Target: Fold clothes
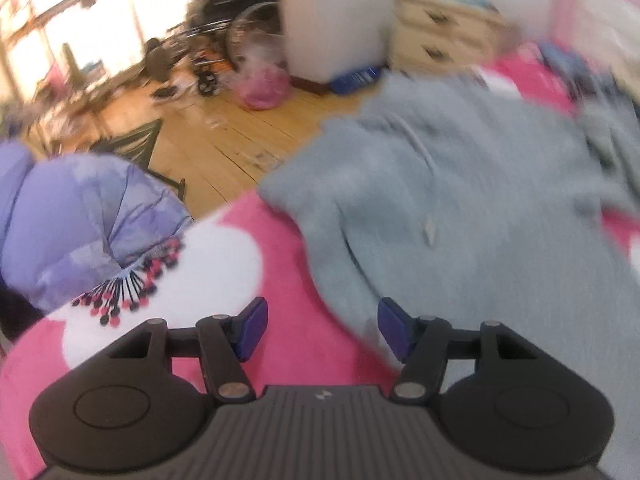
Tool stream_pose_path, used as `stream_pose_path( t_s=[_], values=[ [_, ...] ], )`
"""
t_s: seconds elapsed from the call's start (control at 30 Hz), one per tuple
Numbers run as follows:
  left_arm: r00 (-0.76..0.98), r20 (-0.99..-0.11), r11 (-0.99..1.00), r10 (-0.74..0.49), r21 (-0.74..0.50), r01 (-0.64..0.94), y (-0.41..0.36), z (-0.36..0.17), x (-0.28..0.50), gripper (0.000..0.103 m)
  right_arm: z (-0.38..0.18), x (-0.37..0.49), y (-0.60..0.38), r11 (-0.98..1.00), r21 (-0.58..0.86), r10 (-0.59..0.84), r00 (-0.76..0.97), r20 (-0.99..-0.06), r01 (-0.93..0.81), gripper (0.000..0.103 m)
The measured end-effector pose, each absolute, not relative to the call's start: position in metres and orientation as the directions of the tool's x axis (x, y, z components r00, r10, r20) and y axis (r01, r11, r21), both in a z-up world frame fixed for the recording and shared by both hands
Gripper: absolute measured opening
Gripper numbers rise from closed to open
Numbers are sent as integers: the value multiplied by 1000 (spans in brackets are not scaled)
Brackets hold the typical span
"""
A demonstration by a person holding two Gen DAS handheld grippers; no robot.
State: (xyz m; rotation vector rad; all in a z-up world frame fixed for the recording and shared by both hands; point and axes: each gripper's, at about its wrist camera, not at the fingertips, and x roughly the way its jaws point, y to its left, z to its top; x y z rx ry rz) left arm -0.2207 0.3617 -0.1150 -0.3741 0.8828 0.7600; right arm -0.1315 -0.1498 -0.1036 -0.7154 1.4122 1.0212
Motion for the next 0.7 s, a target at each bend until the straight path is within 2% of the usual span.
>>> stream_pose_path(
  t_s=[0.1,0.17,0.3,0.4,0.43,0.47,0.57,0.63,0.67,0.7],
  values=[
    [477,-795,562,376,-214,-799,405,-112,-219,62,-87,-118,-129,434,183,217,-95,-972,-882,34],
    [525,-789,435,318,-371,-820,435,-119,-221,58,-82,-107,-114,443,204,259,-93,-961,-873,34],
    [585,-774,258,242,-530,-808,474,-141,-220,43,-96,-99,-71,427,234,315,-99,-944,-873,34],
    [587,-751,293,302,-512,-807,473,-132,-225,28,-100,-98,-46,377,240,340,-107,-934,-895,34],
    [587,-743,305,322,-506,-807,473,-130,-227,16,-105,-96,-40,366,239,342,-109,-933,-899,34],
    [588,-734,316,341,-499,-807,473,-127,-228,10,-111,-94,-36,361,244,342,-115,-933,-900,34],
    [587,-706,349,396,-475,-808,472,-119,-233,10,-116,-91,-35,362,282,356,-148,-923,-889,34],
    [550,-735,374,396,-418,-828,474,-123,-230,11,-125,-88,-36,367,307,364,-168,-916,-878,34],
    [504,-756,391,417,-352,-851,472,-129,-225,3,-127,-91,-37,378,307,355,-170,-919,-874,34],
    [457,-774,405,439,-283,-869,471,-135,-220,3,-135,-92,-39,389,296,339,-163,-926,-872,34]
  ],
)
